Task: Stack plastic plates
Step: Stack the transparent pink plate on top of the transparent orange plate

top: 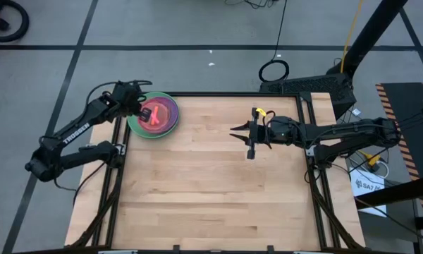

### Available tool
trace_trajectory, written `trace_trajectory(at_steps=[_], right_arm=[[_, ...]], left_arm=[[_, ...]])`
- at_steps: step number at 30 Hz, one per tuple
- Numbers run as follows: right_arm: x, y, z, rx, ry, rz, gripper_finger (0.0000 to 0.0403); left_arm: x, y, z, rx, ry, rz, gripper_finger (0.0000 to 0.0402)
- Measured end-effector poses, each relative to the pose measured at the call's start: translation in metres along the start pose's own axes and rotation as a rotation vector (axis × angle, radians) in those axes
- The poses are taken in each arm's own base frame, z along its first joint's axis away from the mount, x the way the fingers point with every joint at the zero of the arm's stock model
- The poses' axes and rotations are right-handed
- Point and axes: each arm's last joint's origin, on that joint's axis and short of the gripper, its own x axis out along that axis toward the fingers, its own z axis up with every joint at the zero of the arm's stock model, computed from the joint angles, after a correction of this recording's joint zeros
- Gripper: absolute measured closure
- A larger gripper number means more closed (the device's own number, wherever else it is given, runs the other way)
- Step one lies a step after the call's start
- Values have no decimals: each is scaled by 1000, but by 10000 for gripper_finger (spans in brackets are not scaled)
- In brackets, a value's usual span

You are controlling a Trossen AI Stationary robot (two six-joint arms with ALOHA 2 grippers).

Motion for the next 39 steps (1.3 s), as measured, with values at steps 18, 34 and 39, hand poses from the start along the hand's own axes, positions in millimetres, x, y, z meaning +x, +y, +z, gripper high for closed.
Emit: trace_trajectory(at_steps=[18,34,39], right_arm=[[0,0,0,0,4,1,330],[0,0,0,-1,4,1,330],[0,0,0,0,4,1,330]], left_arm=[[13,-2,5,-51,19,2,377],[13,-2,5,-42,23,3,375],[13,-2,5,-33,24,3,375]])
